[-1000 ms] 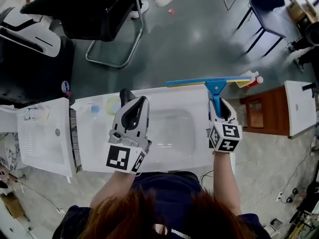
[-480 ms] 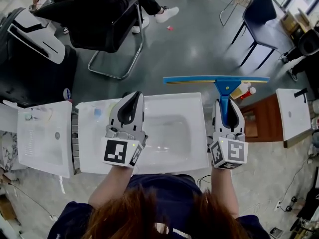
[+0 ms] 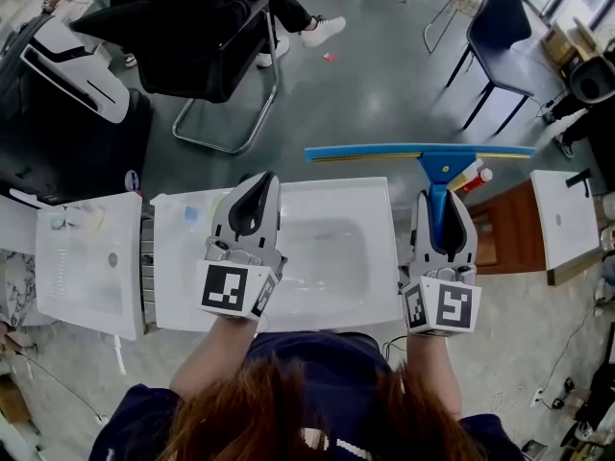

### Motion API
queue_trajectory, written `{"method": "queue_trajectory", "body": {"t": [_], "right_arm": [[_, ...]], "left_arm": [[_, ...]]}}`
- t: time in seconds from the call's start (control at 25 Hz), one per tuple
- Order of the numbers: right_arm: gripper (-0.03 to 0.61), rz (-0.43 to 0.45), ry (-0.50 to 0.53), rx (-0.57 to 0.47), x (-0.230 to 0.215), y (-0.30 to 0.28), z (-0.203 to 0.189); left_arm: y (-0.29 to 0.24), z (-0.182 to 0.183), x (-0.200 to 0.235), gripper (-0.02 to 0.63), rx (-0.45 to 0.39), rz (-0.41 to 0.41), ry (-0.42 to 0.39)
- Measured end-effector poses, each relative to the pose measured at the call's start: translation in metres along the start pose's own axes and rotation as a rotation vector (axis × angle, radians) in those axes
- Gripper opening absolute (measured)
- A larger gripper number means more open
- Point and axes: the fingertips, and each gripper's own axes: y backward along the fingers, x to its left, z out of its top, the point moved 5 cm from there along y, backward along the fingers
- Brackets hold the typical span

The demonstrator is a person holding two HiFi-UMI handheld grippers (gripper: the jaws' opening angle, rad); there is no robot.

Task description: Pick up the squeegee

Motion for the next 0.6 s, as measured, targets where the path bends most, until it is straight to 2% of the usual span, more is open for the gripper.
{"method": "queue_trajectory", "body": {"t": [0.6], "right_arm": [[0.156, -0.007, -0.01, -0.025, 0.0024, 0.0078, 0.0084]], "left_arm": [[-0.0018, 0.0022, -0.004, 0.021, -0.006, -0.012, 0.003]]}}
